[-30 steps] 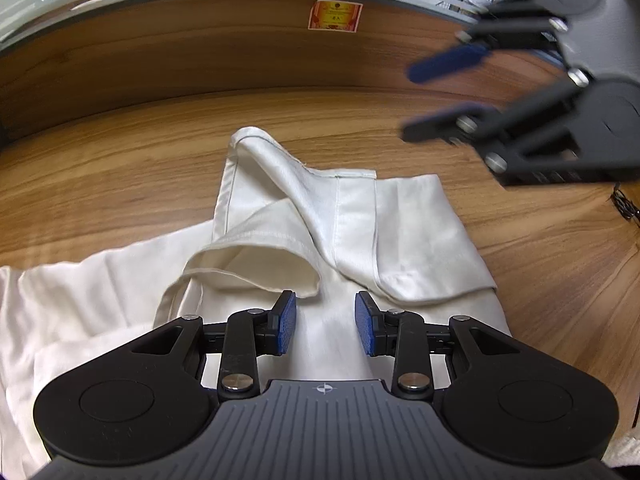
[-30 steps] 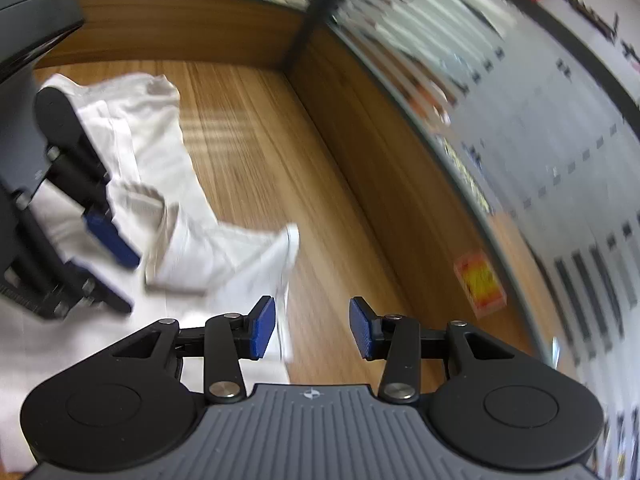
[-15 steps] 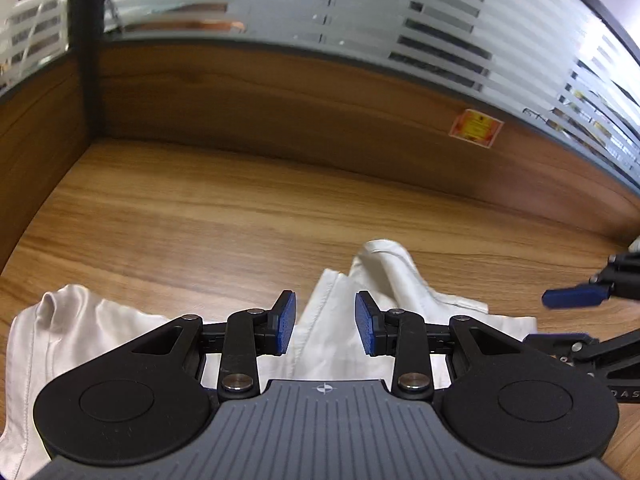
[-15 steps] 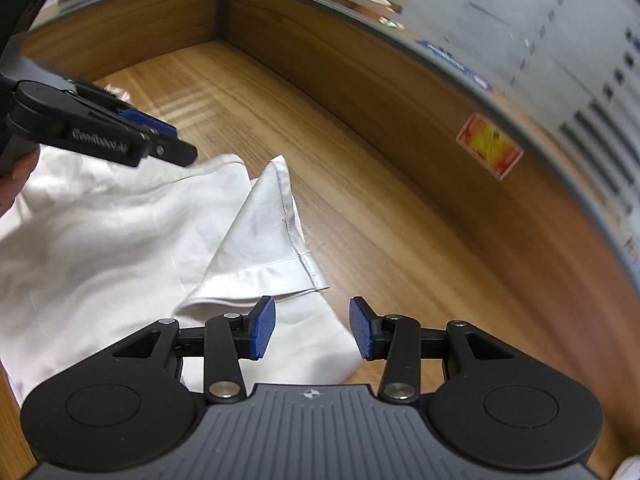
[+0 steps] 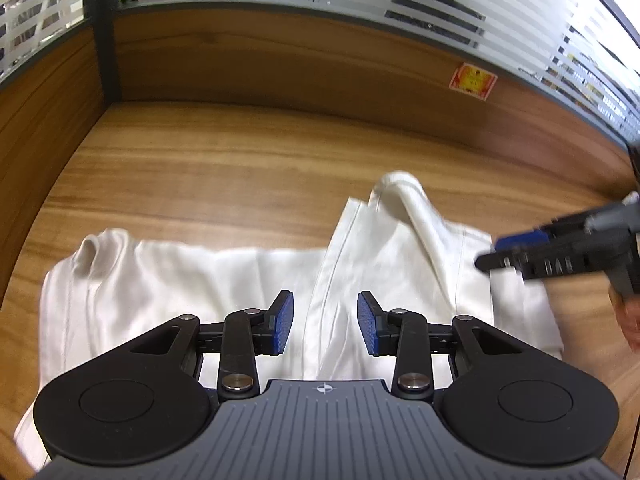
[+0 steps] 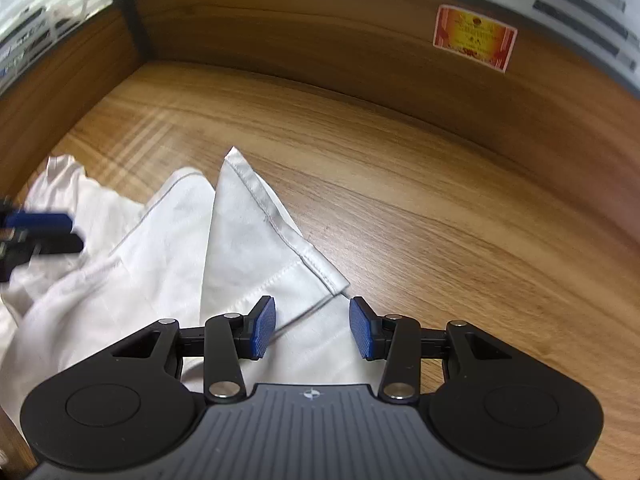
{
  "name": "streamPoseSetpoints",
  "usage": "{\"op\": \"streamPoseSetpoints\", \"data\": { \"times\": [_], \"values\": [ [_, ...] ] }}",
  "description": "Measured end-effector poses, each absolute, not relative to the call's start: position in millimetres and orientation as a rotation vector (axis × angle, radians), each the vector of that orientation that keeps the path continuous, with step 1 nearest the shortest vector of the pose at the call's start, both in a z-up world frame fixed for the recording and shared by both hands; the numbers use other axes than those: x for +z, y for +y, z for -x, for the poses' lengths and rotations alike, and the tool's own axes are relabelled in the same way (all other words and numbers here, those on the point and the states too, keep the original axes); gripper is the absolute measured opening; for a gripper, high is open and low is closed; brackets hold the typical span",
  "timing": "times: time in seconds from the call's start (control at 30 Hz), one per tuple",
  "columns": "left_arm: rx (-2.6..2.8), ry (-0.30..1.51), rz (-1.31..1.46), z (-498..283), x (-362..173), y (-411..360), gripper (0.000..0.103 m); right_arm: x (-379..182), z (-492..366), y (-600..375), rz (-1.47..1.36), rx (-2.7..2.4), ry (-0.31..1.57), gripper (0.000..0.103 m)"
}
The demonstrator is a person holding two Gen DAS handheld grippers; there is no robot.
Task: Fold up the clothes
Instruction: 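Pinch the shirt front edge with the right gripper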
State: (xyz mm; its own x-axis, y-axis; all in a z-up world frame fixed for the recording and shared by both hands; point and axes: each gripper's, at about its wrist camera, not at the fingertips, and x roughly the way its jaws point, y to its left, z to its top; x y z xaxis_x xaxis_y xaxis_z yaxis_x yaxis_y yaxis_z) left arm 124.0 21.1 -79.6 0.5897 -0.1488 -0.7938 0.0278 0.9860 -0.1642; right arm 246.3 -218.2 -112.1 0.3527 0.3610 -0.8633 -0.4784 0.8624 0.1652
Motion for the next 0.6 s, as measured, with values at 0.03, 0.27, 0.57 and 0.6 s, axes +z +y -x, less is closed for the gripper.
{"op": "streamPoseSetpoints", "data": {
  "times": [0.03,0.27,0.57,0.6],
  "values": [
    [-0.102,0.941,0.136,-121.2,-80.6,21.8,0.039,-112.6,-247.4,-218.7,0.101,0.549,1.081,0.033],
    [-0.067,0.970,0.140,-101.2,-85.0,31.4,0.039,-99.9,-242.2,-209.1,0.047,0.618,1.023,0.000],
    [-0.037,0.967,0.120,-78.8,-79.8,42.0,0.039,-84.6,-222.7,-170.4,0.113,0.668,0.992,0.003],
    [-0.033,0.966,0.118,-76.3,-79.2,43.2,0.039,-85.8,-223.6,-168.7,0.122,0.646,0.994,0.008]
  ]
}}
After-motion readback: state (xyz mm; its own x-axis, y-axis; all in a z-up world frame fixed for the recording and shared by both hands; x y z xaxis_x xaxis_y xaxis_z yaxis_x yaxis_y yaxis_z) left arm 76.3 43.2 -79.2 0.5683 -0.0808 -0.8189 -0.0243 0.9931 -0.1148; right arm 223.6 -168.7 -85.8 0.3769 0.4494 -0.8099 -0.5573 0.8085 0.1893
